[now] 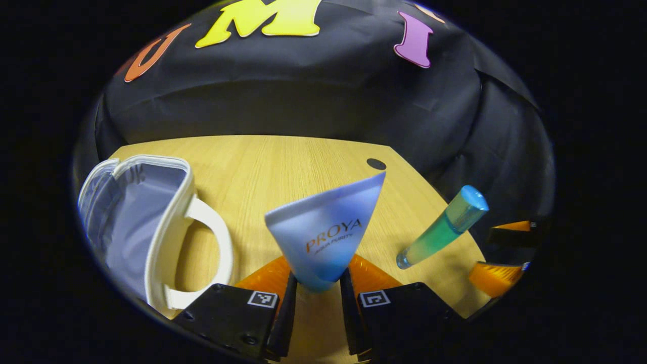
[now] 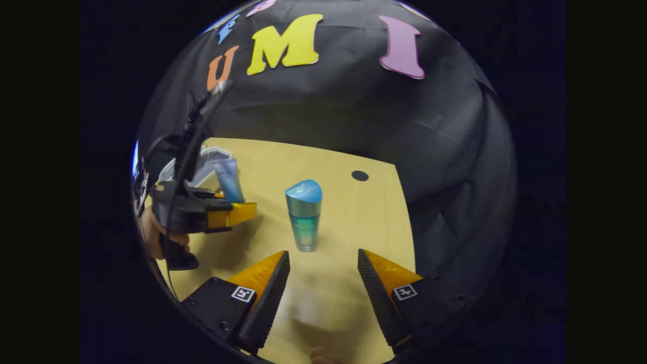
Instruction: First open the suitcase, pack the skin care products into it, and then close the suitcase.
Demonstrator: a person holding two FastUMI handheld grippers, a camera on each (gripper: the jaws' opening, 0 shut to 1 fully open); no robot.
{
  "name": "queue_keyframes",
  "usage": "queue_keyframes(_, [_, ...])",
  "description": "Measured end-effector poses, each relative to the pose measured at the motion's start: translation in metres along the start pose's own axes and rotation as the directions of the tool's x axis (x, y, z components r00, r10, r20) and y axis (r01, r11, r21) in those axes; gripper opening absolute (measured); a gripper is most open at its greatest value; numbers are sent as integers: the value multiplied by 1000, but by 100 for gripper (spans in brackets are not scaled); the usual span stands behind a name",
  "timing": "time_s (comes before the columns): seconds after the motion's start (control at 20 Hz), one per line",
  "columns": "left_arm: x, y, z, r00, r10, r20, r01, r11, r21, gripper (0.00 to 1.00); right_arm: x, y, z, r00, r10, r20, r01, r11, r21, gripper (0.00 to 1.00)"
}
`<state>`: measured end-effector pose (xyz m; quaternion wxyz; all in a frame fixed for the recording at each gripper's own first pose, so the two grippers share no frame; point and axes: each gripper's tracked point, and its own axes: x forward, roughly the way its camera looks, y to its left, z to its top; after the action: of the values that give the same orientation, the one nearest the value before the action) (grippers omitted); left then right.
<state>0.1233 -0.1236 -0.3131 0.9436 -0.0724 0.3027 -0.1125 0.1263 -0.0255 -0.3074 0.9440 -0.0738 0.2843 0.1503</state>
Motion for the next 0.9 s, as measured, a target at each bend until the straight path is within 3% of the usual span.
queue_keyframes(0.05, [-16, 1, 6, 1000, 0, 9, 0, 1000, 5, 45, 10, 4, 4, 1000, 1, 4, -1, 1000, 1, 81])
queue_keyframes(0.1, [-32, 0, 9, 1000, -7, 12, 7, 1000, 6, 51, 22, 5, 5, 1000, -8, 3, 8, 1000, 1, 81])
queue_keyframes(0.15, [-48, 4, 12, 1000, 5, 11, -6, 1000, 9, 45, 31, 6, 7, 1000, -17, 3, 17, 1000, 6, 80])
queue_keyframes(0.55, [-166, 70, 31, 986, 160, 49, -158, 986, -46, 43, 79, 11, 22, 994, -110, 19, 107, 989, 106, 80])
queue_keyframes(0.7, [-201, 96, 37, 980, 189, 65, -187, 982, -28, 43, 82, 11, 18, 988, -155, 7, 153, 978, 139, 64])
queue_keyframes(0.8, [-216, 118, 42, 975, 213, 67, -211, 977, -28, 43, 79, 14, 16, 985, -172, 4, 170, 974, 150, 43])
queue_keyframes(0.9, [-224, 137, 49, 973, 219, 76, -216, 976, -36, 43, 67, 16, 14, 978, -209, -11, 208, 966, 157, 40])
